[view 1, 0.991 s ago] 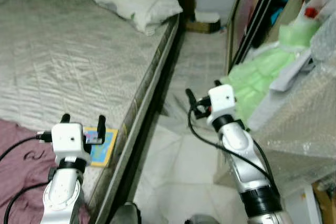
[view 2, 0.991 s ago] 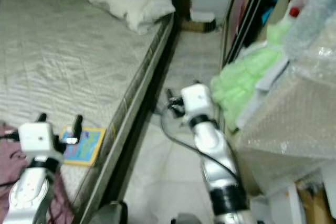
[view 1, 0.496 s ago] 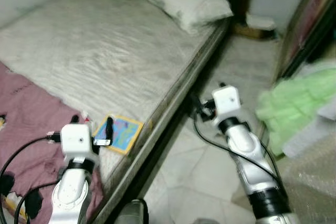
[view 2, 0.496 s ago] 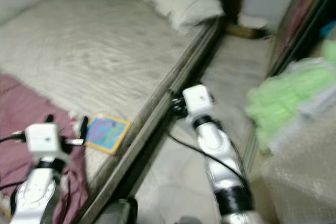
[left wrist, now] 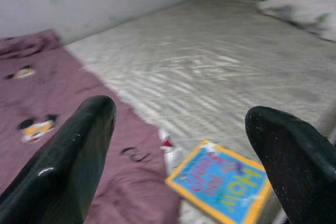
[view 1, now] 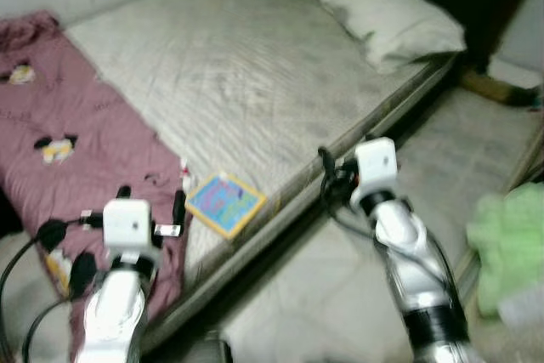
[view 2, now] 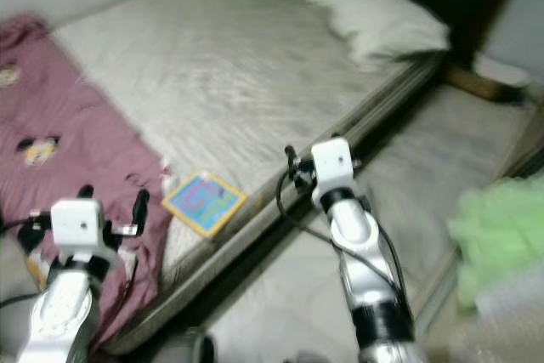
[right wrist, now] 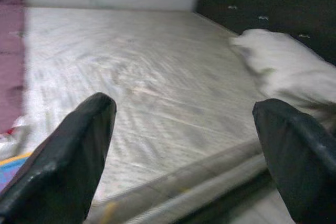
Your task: Clean up the room
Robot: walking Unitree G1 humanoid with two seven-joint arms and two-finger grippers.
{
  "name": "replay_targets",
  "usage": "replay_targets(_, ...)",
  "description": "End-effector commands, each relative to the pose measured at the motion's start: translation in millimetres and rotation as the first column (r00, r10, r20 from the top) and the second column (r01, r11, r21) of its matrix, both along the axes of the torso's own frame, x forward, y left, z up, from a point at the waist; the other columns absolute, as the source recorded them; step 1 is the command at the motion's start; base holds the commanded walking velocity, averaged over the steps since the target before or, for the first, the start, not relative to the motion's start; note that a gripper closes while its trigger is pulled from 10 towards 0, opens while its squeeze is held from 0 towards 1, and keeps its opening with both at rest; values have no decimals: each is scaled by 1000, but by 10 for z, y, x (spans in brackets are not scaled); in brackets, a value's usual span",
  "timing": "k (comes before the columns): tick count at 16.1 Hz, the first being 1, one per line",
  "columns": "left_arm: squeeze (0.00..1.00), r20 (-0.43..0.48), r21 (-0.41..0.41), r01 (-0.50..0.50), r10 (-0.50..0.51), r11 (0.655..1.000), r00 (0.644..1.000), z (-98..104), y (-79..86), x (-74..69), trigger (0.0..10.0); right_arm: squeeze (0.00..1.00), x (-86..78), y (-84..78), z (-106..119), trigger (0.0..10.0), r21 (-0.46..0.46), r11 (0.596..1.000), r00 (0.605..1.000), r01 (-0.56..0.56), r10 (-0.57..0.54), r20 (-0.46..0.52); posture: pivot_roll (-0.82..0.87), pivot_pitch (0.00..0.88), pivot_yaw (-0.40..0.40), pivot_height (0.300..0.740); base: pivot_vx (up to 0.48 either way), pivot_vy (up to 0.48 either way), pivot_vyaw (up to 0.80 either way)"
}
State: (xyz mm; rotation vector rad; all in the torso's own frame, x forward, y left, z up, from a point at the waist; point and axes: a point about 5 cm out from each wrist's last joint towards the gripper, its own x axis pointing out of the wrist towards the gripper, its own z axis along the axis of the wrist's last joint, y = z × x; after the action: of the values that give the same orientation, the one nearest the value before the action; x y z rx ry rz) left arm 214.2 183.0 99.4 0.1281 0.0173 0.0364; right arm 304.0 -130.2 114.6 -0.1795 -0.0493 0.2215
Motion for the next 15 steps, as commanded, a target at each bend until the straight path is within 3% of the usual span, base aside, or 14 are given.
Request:
replay_targets(1, 0, -17, 17, -14, 14, 1000, 1000, -29, 32, -21, 10000, 0, -8, 61, -5, 10000, 9, 1000, 1000, -23, 23, -1, -60, 93, -4, 740, 0, 0, 800)
replay_targets(15, 0, -14, 25, -12, 12, 1000, 1000, -23, 59, 34, 10000, 0, 39, 117, 25, 10000, 25, 999, 999, -33, 33, 16, -68, 92, 2, 740, 0, 0, 800)
